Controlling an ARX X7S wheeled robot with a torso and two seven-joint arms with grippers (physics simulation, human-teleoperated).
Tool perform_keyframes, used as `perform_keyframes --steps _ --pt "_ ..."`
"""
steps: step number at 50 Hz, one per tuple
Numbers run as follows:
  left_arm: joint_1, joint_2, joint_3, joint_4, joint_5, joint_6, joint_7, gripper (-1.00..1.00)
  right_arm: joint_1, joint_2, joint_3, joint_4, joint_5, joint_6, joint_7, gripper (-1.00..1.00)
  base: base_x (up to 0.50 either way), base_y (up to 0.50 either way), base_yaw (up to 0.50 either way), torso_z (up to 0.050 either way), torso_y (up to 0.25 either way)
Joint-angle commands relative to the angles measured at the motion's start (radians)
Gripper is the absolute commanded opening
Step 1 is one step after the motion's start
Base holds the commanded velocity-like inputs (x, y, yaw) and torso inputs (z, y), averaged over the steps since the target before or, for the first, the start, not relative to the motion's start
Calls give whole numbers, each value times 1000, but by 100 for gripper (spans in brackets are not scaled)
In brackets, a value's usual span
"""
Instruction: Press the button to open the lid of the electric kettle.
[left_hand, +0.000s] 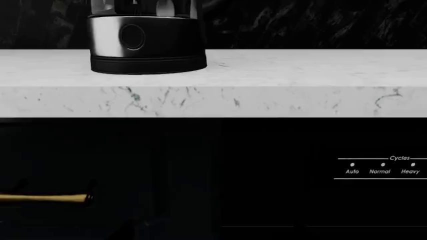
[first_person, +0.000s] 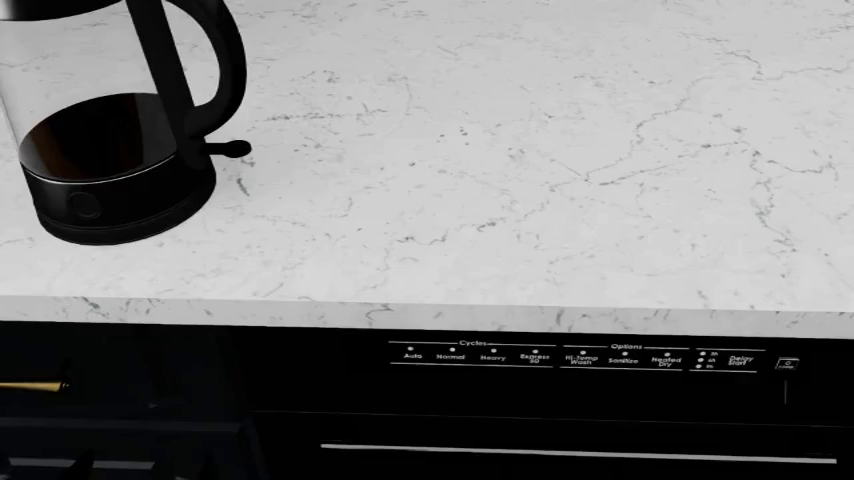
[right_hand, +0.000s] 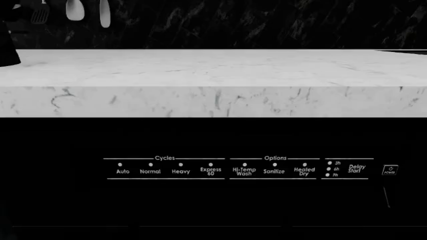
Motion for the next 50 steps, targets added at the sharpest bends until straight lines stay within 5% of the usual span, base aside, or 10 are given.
perform_keyframes --steps 1,29,50 --pt "7 -6 7 20 -6 -13 -7 100 -6 42 -51 -21 42 12 52 100 0 0 0 0 0" --pt "12 -75 78 27 -130 19 -55 100 -9 88 -122 -41 24 25 104 100 0 0 0 0 0" --pt "8 -102 112 15 -152 47 -67 100 -2 110 -149 -40 60 34 120 100 0 0 0 49 0"
